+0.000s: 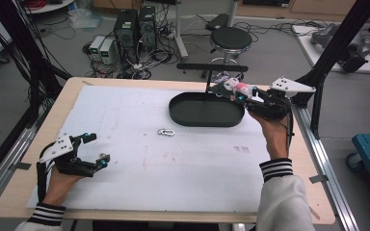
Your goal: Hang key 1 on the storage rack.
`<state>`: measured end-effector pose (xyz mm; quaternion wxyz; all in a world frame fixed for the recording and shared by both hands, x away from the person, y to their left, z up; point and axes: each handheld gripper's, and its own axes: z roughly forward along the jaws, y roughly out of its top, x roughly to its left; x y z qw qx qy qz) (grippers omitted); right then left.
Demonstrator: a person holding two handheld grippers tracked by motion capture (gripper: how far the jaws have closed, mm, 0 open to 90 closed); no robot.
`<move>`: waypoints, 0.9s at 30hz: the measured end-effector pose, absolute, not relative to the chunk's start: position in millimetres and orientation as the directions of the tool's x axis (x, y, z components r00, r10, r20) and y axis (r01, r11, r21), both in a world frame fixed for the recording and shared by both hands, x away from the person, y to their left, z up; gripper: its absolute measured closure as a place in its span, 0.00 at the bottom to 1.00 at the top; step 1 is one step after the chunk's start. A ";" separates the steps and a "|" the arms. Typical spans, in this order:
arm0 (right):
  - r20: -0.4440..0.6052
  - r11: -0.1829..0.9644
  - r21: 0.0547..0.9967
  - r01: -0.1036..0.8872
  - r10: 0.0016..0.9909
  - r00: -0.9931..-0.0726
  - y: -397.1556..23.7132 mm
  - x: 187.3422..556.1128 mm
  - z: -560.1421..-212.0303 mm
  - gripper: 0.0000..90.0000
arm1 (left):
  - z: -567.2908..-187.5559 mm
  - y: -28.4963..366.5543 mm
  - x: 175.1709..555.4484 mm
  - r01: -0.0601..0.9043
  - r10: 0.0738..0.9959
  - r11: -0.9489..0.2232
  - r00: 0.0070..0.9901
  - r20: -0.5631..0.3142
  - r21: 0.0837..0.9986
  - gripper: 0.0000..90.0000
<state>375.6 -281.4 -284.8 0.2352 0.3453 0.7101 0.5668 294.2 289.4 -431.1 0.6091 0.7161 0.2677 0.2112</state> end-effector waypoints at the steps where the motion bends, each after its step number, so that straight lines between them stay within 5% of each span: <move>1: 0.061 0.112 0.968 0.223 0.760 -0.647 -282.0 376.2 -284.3 0.61 | -432.1 289.5 293.7 0.128 0.641 -0.112 0.767 -0.026 0.985 0.02; 27: 0.055 0.067 0.977 0.201 0.835 -0.548 -276.4 405.5 -275.2 0.61 | -445.1 295.6 292.9 0.124 0.662 -0.100 0.749 -0.027 0.987 0.02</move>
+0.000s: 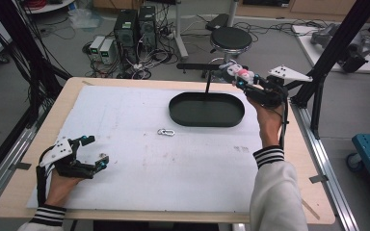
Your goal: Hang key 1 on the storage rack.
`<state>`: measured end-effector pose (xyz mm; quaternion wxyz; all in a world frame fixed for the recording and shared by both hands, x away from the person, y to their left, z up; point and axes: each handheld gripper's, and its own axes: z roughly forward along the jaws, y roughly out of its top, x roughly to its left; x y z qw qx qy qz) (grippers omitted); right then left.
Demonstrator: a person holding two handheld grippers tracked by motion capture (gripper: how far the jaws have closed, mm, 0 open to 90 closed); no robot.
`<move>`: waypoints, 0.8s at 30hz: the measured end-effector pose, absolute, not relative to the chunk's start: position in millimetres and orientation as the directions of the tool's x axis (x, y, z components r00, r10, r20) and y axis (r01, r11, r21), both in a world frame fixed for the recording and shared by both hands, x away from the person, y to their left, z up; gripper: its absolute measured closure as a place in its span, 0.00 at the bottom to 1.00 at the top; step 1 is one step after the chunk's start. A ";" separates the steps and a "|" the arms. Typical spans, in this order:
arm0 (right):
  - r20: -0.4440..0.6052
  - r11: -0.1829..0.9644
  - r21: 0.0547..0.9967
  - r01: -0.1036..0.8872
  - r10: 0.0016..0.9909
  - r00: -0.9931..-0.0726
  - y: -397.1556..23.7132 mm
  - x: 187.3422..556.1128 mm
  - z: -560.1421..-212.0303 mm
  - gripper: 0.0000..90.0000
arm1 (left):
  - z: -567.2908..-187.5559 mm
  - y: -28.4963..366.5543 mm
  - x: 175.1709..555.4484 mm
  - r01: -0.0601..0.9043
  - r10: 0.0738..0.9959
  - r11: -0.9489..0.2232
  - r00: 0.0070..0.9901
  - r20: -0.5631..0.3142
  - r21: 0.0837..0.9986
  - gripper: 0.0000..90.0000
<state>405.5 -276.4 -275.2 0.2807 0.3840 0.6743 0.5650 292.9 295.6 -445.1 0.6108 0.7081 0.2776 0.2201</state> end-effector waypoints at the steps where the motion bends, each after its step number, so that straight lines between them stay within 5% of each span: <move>1: 0.055 0.067 0.977 0.202 0.838 -0.543 -276.1 406.7 -275.0 0.61 | -445.3 295.8 293.0 0.125 0.662 -0.099 0.749 -0.029 0.987 0.02; 24: 0.047 0.065 0.977 0.203 0.863 -0.503 -265.7 429.4 -279.3 0.61 | -447.7 298.5 292.8 0.123 0.665 -0.084 0.746 -0.036 0.989 0.02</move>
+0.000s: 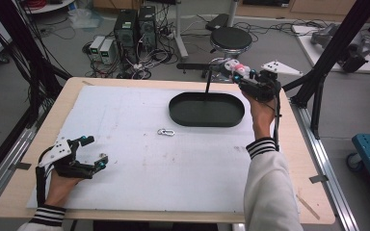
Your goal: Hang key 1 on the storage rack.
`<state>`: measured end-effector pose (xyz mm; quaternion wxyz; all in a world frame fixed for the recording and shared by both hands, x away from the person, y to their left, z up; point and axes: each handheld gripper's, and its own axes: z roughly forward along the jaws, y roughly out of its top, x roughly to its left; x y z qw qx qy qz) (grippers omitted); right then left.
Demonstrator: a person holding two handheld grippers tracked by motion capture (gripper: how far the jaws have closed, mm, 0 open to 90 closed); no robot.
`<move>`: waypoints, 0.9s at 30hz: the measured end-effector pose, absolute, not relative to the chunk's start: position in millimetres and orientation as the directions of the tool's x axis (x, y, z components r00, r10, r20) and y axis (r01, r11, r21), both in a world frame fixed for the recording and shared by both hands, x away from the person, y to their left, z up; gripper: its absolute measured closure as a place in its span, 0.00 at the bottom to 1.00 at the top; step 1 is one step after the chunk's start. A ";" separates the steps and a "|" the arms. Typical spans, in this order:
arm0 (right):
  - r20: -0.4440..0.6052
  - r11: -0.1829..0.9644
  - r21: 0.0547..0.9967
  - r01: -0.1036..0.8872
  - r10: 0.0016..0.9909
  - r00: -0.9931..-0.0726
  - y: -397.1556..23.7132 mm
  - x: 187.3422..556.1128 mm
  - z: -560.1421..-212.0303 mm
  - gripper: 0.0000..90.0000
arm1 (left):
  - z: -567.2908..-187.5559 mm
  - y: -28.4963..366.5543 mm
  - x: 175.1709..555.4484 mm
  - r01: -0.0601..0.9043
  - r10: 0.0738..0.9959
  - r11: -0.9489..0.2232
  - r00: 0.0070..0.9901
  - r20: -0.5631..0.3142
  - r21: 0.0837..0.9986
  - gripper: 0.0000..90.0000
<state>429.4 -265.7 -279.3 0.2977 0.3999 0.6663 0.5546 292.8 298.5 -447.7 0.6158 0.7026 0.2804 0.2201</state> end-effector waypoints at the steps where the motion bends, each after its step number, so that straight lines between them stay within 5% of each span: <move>1: 0.047 0.064 0.978 0.200 0.863 -0.503 -265.6 430.0 -279.7 0.61 | -447.7 298.8 292.7 0.122 0.665 -0.085 0.746 -0.035 0.989 0.02; 27: 0.088 0.071 0.964 0.256 0.825 -0.558 -248.2 434.9 -286.6 0.61 | -448.1 299.4 292.3 0.120 0.663 -0.079 0.748 -0.037 0.990 0.02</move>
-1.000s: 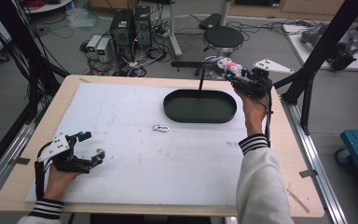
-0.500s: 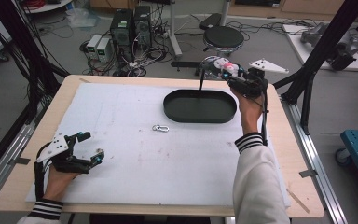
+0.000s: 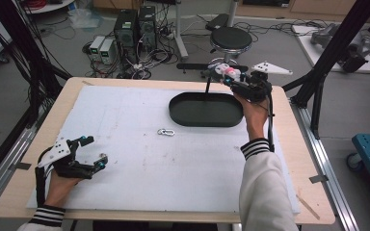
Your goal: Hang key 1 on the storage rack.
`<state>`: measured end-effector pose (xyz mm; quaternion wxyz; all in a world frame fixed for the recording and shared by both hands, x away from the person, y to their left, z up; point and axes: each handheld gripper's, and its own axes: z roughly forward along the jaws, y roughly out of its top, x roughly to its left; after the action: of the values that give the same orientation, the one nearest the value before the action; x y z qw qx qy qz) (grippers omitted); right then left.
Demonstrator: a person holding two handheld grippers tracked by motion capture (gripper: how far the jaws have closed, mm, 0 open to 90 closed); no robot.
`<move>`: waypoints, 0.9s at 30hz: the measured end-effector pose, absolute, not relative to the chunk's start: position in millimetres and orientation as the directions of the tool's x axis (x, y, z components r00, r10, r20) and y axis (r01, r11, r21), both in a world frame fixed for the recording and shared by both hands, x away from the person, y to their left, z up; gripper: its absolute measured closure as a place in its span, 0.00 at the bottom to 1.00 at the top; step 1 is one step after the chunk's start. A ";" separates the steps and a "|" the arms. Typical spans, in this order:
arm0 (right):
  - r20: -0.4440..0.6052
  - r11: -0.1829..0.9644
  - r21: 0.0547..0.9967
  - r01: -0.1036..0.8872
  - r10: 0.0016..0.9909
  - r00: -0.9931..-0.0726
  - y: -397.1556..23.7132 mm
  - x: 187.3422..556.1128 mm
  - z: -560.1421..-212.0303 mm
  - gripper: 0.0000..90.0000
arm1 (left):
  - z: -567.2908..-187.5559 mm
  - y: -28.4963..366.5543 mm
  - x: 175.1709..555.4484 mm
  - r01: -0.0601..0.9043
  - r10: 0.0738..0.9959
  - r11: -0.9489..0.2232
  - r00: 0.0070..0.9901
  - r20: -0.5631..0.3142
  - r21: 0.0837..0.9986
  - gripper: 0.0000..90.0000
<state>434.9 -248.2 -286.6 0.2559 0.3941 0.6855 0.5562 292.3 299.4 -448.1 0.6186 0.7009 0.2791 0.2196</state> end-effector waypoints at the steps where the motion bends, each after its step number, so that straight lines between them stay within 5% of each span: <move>1: 0.085 0.076 0.963 0.257 0.823 -0.562 -247.9 434.7 -286.7 0.61 | -448.1 299.4 292.2 0.119 0.663 -0.079 0.748 -0.037 0.990 0.02; 27: 0.090 0.126 0.940 0.316 0.804 -0.588 -245.7 426.0 -303.0 0.61 | -448.1 299.3 292.2 0.121 0.661 -0.074 0.749 -0.042 0.990 0.02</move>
<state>426.0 -245.7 -303.0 0.2291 0.3920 0.7145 0.5323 292.2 299.3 -448.1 0.6205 0.6997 0.2794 0.2176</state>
